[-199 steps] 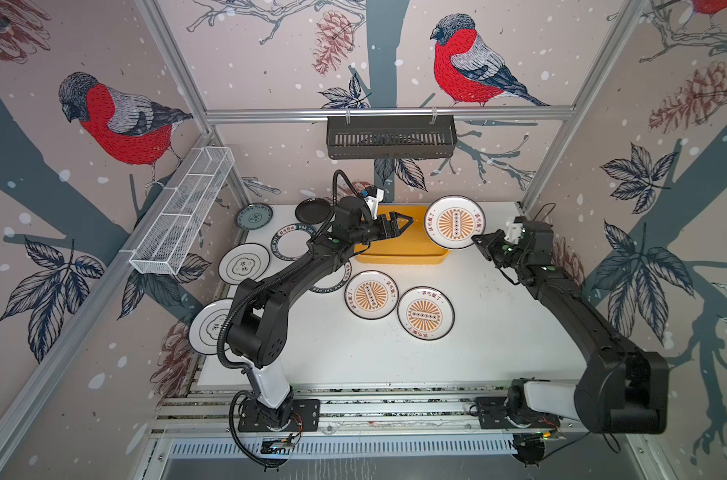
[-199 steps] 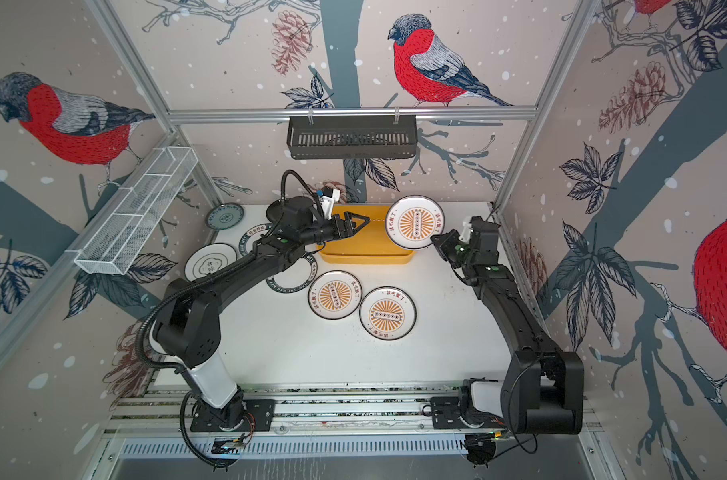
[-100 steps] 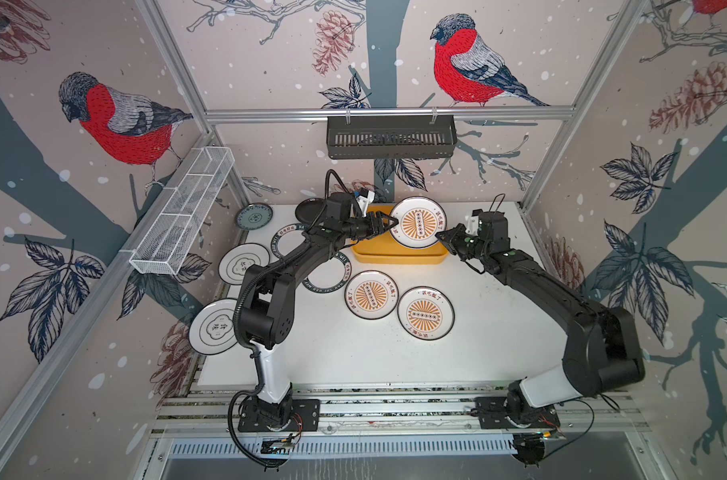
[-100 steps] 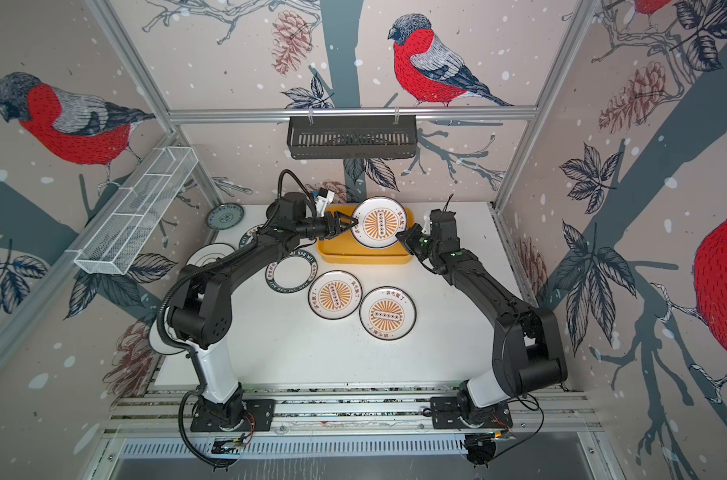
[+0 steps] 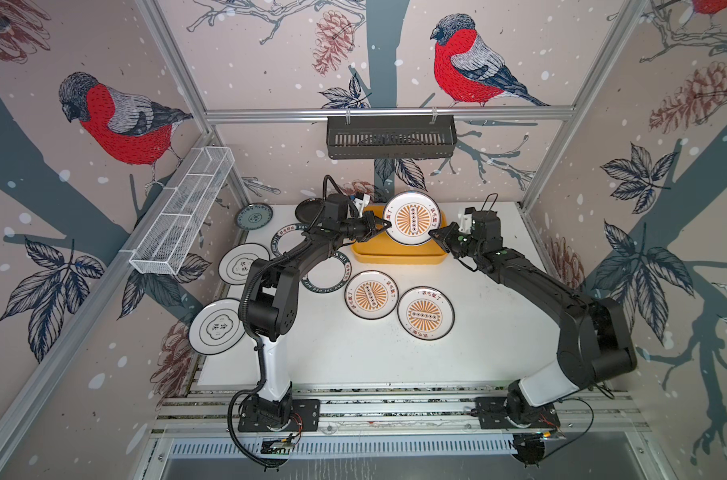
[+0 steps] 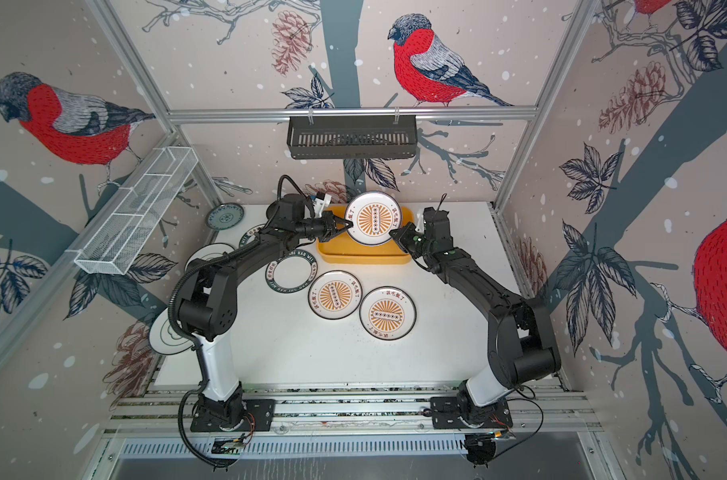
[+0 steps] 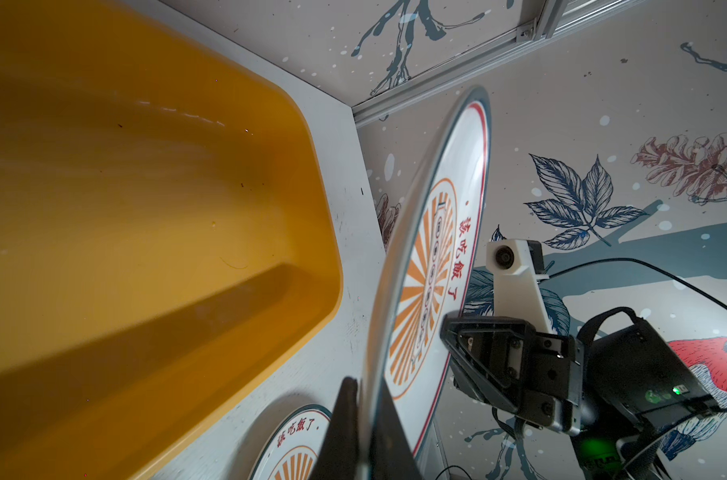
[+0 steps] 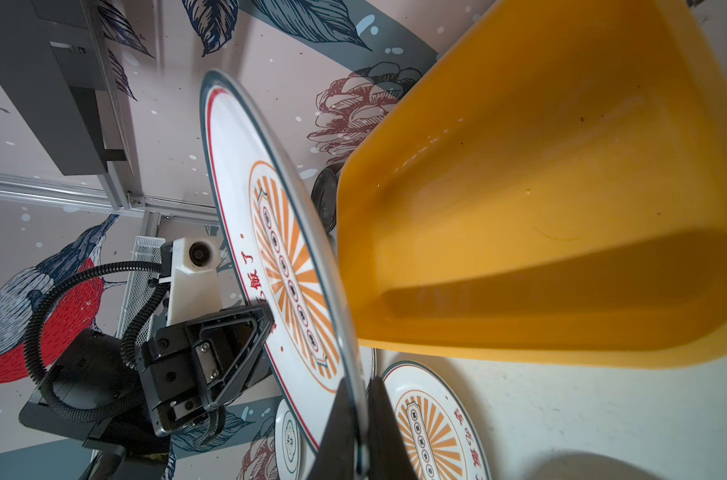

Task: Place the plates into the plastic bin on the countertop
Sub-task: 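Close the left gripper on the plate rim while the right gripper releases, then lower the plate into the bin with the left gripper while the right arm moves away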

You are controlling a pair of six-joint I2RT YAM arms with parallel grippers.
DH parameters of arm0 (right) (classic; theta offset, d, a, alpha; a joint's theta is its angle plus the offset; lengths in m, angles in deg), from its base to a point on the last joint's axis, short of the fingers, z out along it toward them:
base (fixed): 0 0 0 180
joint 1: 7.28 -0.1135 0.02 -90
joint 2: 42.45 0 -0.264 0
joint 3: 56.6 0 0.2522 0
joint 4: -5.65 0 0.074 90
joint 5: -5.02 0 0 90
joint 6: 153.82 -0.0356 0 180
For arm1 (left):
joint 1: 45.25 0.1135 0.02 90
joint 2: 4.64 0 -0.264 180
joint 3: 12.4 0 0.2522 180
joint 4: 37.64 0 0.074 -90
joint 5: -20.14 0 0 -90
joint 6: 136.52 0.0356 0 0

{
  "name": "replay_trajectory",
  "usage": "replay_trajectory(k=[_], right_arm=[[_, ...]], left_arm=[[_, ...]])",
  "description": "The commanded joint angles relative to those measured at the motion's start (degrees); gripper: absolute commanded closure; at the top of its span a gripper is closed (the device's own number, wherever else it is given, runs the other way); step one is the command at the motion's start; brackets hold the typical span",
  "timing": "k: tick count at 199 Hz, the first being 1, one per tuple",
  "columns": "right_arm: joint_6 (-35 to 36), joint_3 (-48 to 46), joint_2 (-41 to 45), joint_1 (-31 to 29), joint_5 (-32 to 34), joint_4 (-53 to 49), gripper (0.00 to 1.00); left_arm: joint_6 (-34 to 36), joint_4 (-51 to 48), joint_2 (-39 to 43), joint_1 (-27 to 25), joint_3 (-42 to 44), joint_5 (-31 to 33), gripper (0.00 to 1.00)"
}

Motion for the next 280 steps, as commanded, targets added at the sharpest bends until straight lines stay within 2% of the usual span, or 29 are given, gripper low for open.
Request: replay_trajectory(k=[1, 7, 12, 14, 40, 68, 110, 143, 194, 256, 280], right_arm=[[-0.73, 0.12, -0.67, 0.14, 1.5, 1.32, 0.71], [-0.6, 0.12, -0.68, 0.24, 1.76, 1.39, 0.5], [-0.37, 0.12, -0.64, 0.32, 2.0, 1.5, 0.42], [-0.19, 0.12, -0.56, 0.36, 2.3, 1.52, 0.36], [1.89, -0.27, 1.6, 1.44, 6.37, 0.08, 0.0], [4.64, -1.67, 6.71, 3.15, 12.46, -2.4, 0.0], [11.05, -3.38, 17.12, 3.65, 27.4, -7.47, 0.0], [13.18, -6.1, 23.94, 3.81, 33.73, -9.47, 0.0], [12.12, -10.22, 29.08, 4.0, 37.72, -11.57, 0.0], [12.65, -11.81, 28.09, 4.02, 37.59, -11.63, 0.0], [12.62, -13.58, 27.84, 3.9, 37.39, -10.5, 0.0]], left_arm=[[1.19, 4.53, -0.82, 0.15, -0.66, -2.49, 1.0], [1.1, 4.24, -1.02, 0.24, -1.04, -2.32, 1.0], [1.09, 3.8, -1.3, 0.29, -1.28, -1.95, 1.0], [1.14, 3.55, -1.35, 0.29, -1.38, -1.76, 1.0], [1.45, -0.09, -2.9, 0.89, -3.33, 1.23, 1.0], [1.6, -5.63, -6.44, 1.63, -7.32, 3.25, 1.0], [5.22, -17.51, -14.05, 1.69, -18.04, 7.07, 1.0], [7.54, -25.8, -19.98, 1.73, -26.77, 9.1, 1.0], [11.66, -35.54, -25.22, 1.73, -33.59, 11.69, 1.0], [13.15, -40.71, -31.35, 1.64, -40.77, 13.85, 1.0], [13.38, -41.46, -32.18, 1.73, -41.05, 14.71, 1.0]])
